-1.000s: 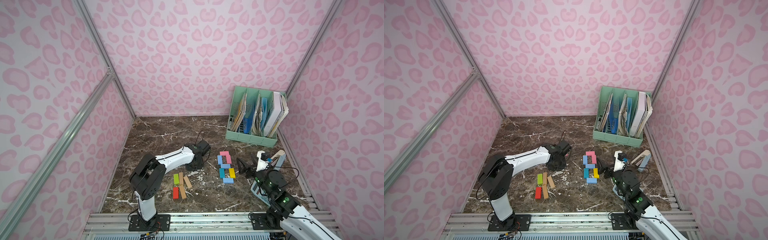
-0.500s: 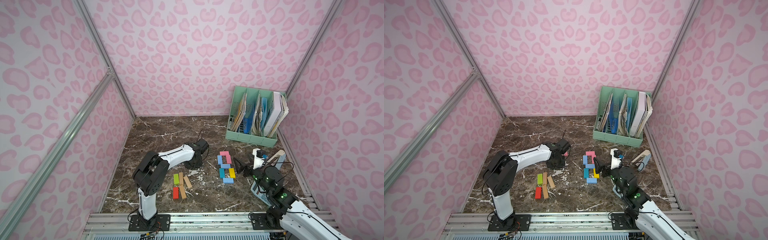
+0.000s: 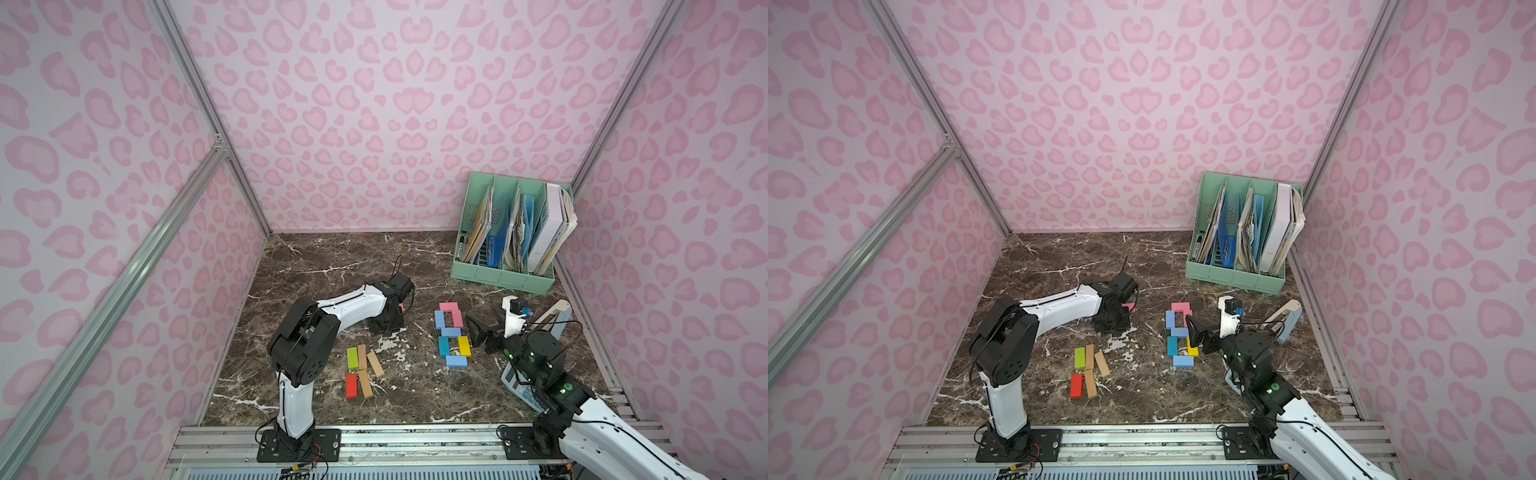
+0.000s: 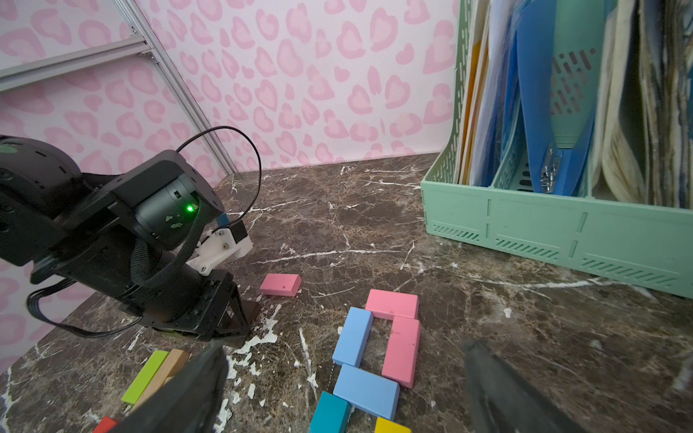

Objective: Assemble the number 8 with building blocks
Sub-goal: Assemble the building block at the center of the board.

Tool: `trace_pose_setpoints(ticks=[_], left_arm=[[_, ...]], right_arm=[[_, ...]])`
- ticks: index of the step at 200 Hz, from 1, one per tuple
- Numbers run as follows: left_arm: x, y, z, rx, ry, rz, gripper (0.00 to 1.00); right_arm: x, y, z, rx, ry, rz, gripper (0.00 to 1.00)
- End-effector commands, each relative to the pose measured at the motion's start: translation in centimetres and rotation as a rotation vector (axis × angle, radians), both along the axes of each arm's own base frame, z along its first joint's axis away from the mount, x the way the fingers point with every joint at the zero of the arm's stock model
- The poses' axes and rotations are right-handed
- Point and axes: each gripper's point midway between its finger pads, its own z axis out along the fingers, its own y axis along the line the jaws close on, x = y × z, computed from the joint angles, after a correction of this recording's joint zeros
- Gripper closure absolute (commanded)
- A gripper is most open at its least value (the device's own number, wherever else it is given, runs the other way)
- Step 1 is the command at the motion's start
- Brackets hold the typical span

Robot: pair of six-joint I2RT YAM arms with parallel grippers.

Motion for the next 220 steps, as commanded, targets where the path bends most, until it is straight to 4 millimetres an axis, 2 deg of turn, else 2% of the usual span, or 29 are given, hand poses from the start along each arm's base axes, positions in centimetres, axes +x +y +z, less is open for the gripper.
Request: trace_pose_setpoints(ticks=[1, 220], left_arm=[[0.0, -0.1, -0.8, -0.003, 0.017, -0.016, 0.73], [1.1, 0.8, -2.2, 0.021, 0.044, -0.005, 0.73]], right_arm=[[0.0, 0.1, 0.6, 0.004, -0.018, 0.005, 0.01], [-0.4, -0.2, 0.2, -0.002, -0.013, 0.006, 0.01]])
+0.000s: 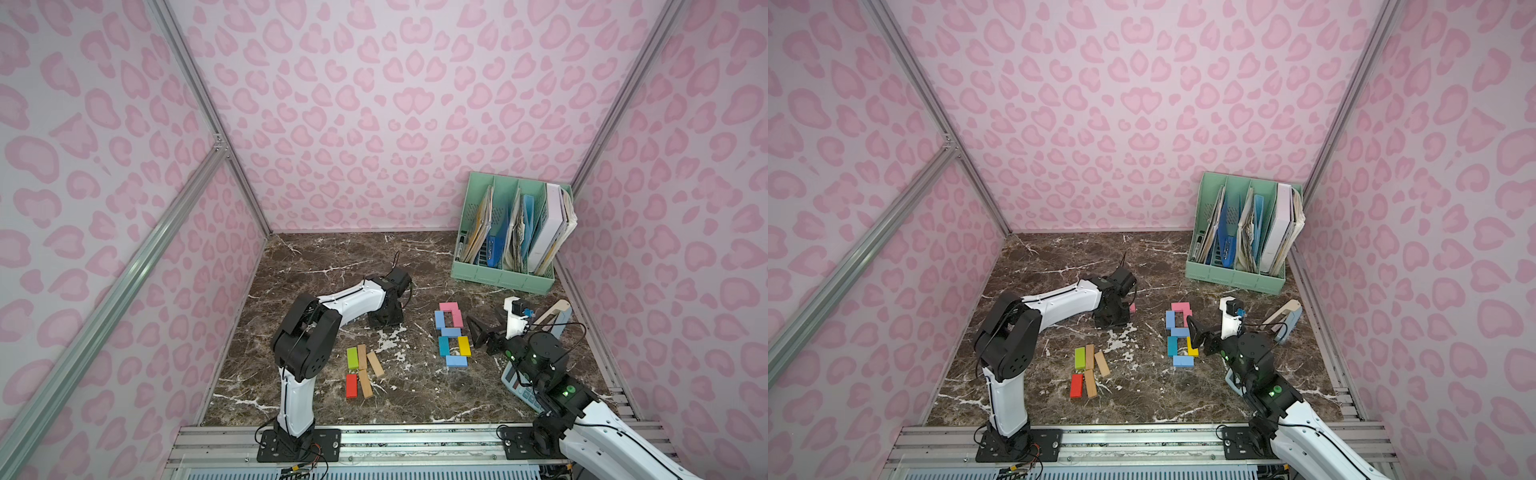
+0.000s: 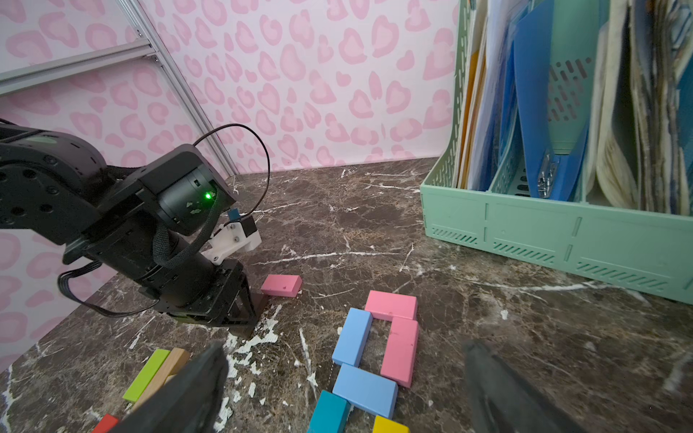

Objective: Assemble the number 8 with building blocks
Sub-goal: Assemble the building block at the center of the board.

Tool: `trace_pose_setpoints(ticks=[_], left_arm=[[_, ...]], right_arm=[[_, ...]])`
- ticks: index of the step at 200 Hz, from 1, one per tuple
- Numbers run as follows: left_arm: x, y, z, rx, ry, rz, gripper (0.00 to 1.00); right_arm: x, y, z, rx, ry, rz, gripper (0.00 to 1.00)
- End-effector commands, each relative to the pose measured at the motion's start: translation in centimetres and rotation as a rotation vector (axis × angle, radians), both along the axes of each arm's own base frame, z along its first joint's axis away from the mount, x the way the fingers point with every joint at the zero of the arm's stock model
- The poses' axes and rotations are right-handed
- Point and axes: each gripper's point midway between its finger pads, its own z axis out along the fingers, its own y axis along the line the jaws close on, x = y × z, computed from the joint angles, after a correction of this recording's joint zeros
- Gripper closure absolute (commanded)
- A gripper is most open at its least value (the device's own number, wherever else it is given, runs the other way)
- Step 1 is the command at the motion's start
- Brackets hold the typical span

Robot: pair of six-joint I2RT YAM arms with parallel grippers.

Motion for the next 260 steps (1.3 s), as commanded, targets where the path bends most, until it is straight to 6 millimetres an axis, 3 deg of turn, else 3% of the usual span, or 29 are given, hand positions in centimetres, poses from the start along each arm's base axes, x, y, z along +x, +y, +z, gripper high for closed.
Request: trace_pose_setpoints(ticks=[1, 260], left_arm=[[0.0, 0.7, -1.4, 0.033, 0.016, 0.002, 0.73], [0.6, 1.4, -3.2, 0.068, 0.046, -0.021, 0.66]], right_arm=[[0.0, 0.1, 0.0, 0.002, 0.000, 0.004, 0.01], [-0.2, 0.0, -0.4, -0.001, 0.009, 0.008, 0.01]])
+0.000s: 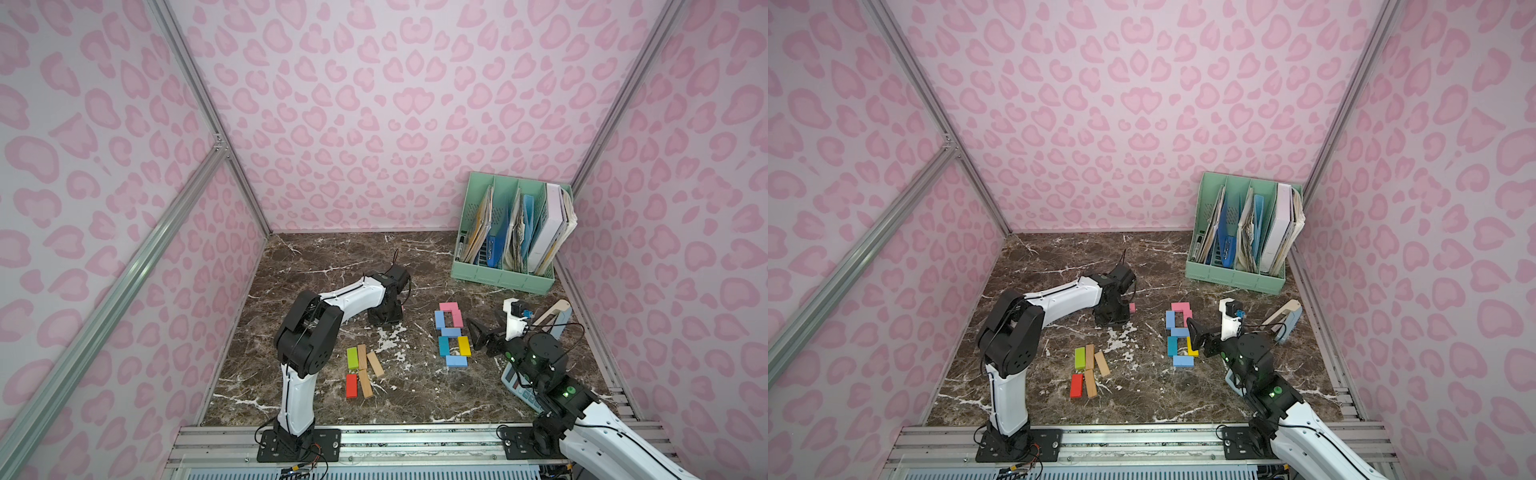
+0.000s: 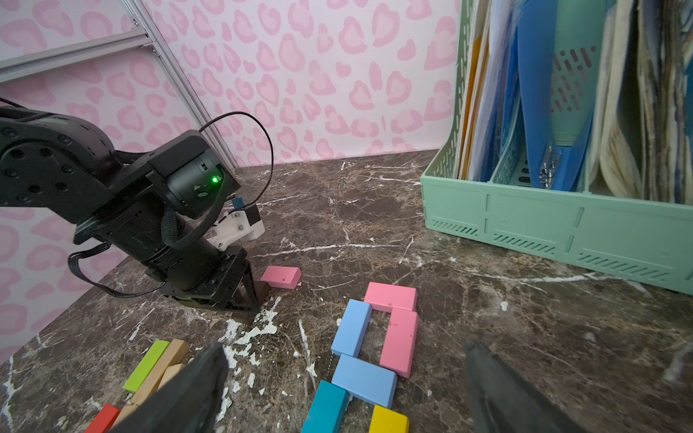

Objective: Assemble the number 8 with building blocks
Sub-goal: Assemble the building block at the center of the board.

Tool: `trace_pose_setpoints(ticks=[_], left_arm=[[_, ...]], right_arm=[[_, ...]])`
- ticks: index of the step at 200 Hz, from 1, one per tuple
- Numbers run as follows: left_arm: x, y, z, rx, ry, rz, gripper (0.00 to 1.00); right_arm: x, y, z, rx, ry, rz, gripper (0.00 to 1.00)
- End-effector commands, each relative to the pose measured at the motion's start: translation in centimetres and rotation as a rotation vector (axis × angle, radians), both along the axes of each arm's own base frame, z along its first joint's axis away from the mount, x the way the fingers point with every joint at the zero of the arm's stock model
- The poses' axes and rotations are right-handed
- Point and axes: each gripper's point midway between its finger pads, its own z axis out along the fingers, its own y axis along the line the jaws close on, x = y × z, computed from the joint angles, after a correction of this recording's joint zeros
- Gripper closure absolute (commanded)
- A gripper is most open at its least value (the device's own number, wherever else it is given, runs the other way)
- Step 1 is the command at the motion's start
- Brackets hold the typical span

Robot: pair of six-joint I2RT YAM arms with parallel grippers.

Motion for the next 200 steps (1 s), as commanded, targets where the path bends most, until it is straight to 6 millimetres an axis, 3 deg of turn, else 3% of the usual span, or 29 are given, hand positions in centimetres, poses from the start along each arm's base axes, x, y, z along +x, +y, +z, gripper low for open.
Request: trace_pose_setpoints(ticks=[1, 102, 132, 200], left_arm=[[-0.1, 1.2, -2.6, 0.059, 0.020, -0.004, 0.66], [0.1, 1.4, -1.7, 0.064, 0.002, -0.012, 0.50], [0.4, 1.5, -0.7, 0.064, -0.022, -0.016, 0.50], [0.4, 1.4, -1.3, 0.070, -0.007, -0.023, 0.61]], right_arm=[[0.0, 0.0, 0.2, 0.008, -0.006, 0.001, 0.01], [0.0, 0.2, 0.1, 0.009, -0.002, 0.007, 0.01], [0.0, 0.2, 0.1, 0.011, -0.004, 0.009, 0.01], [-0.1, 0.1, 0.2, 0.011, -0.006, 0.005, 0.01]])
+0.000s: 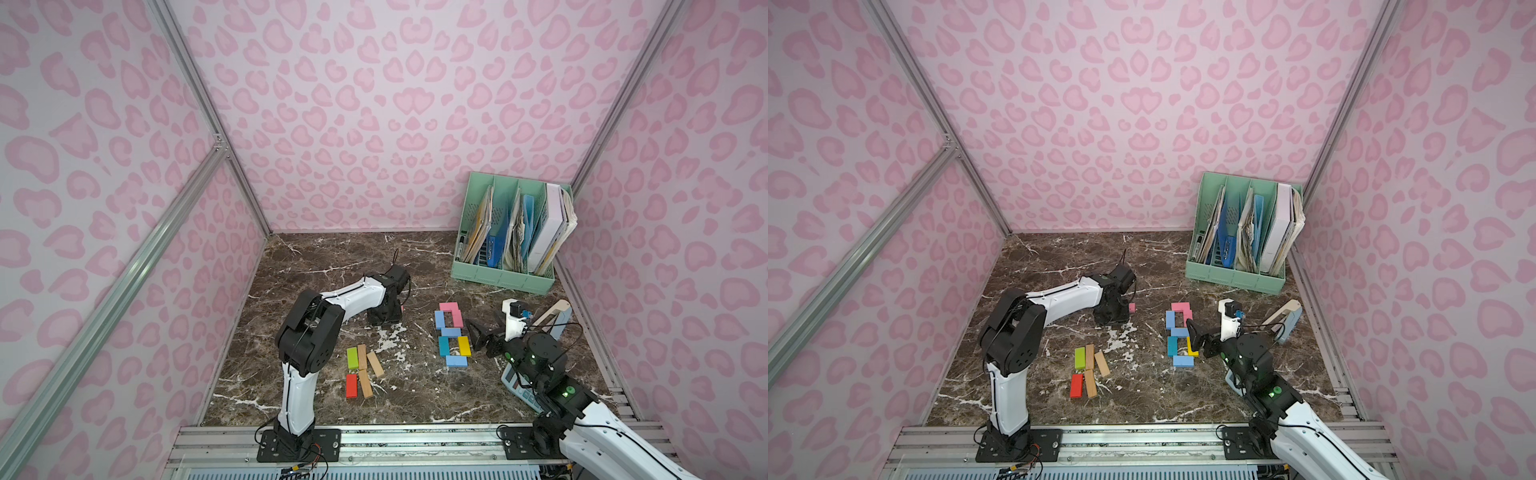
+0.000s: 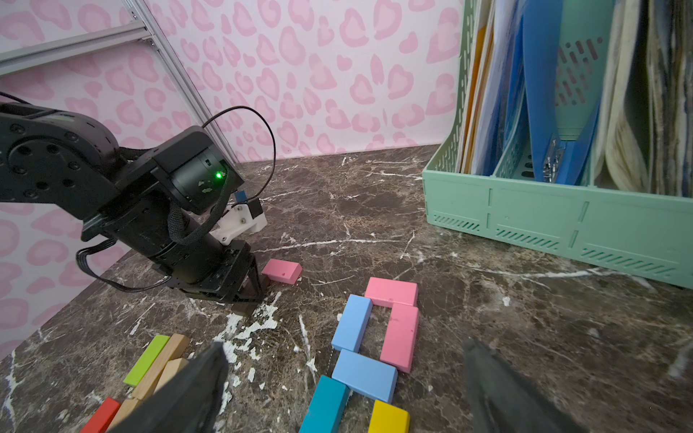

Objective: Assemble the number 8 with building blocks
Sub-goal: Assemble the building block at the center of the board.

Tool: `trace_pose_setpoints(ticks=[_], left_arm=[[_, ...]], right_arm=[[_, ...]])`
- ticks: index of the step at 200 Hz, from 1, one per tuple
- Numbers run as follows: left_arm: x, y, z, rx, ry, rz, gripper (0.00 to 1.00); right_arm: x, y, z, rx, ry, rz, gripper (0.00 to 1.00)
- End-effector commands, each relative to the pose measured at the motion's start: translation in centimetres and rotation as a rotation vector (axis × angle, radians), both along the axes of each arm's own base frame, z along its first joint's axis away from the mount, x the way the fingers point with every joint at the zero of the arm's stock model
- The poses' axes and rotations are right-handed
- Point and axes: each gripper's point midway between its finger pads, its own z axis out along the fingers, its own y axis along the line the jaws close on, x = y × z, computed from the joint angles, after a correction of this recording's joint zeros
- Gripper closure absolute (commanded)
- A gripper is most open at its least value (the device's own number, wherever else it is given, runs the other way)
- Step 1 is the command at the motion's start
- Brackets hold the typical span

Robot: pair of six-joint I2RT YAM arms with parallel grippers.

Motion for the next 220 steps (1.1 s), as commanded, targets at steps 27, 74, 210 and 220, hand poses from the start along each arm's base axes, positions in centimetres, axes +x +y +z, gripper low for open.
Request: trace_pose_setpoints(ticks=[27, 74, 210, 220], left_arm=[[-0.4, 0.9, -1.3, 0.041, 0.032, -0.011, 0.62], [-0.2, 0.7, -1.1, 0.038, 0.028, -0.023, 0.64], [0.0, 0.6, 0.2, 0.024, 0.005, -0.034, 0.51], [0.1, 0.5, 0.6, 0.019, -0.005, -0.032, 0.49]], right_arm=[[0.0, 0.0, 0.4, 0.012, -0.012, -0.003, 0.01], [0.1, 0.1, 0.3, 0.010, -0.010, 0.002, 0.01], [0.3, 0.6, 0.4, 0.008, -0.007, 0.017, 0.01], [0.3, 0.6, 0.3, 0.008, -0.005, 0.019, 0.01]])
